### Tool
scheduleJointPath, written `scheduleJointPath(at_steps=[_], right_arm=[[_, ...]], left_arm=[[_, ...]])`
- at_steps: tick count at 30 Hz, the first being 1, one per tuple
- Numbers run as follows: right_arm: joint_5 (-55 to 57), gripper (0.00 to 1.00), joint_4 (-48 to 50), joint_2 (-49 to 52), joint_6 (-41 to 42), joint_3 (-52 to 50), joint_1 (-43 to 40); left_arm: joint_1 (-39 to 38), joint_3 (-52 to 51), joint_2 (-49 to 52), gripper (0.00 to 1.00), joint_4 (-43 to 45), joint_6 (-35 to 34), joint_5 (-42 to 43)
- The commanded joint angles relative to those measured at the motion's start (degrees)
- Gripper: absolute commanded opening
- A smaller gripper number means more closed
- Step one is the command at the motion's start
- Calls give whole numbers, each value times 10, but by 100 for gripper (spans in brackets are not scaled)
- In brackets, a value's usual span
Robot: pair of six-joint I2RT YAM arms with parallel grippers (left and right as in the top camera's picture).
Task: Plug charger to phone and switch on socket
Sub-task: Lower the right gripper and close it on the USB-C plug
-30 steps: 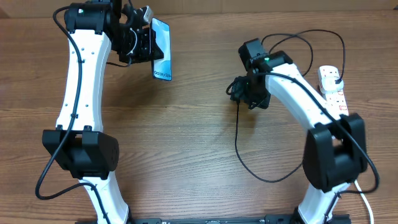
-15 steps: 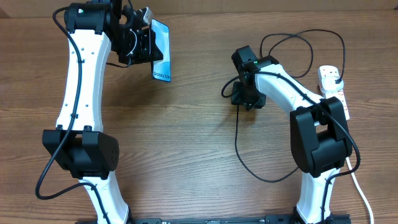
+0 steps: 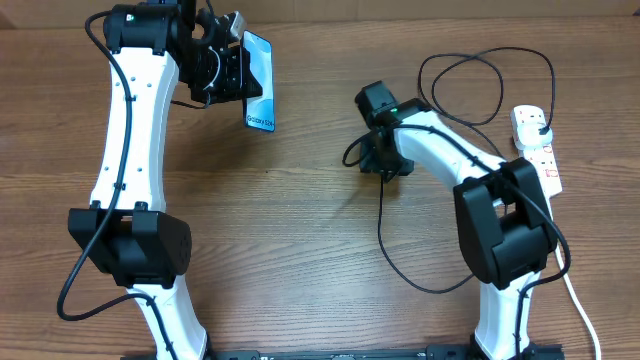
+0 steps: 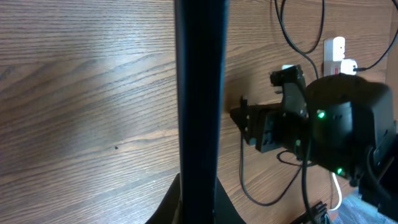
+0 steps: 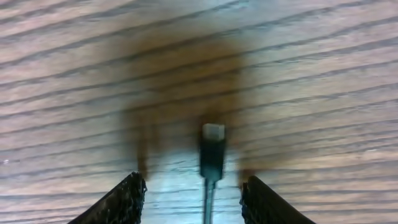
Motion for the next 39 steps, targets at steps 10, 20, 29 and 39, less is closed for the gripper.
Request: scheduleJointPath(at_steps=[10, 20, 29, 39], right_arm=[[24, 44, 1, 2, -15, -4, -5], [16, 44, 4, 19, -17, -4, -4], [16, 31, 1, 31, -15, -4, -4], [16, 25, 2, 31, -15, -4, -6]], left_arm=[[-2, 5, -5, 4, 0, -4, 5], [-2, 5, -5, 4, -2, -4, 5], [-2, 5, -5, 4, -2, -4, 5], [-2, 5, -5, 5, -2, -4, 6]])
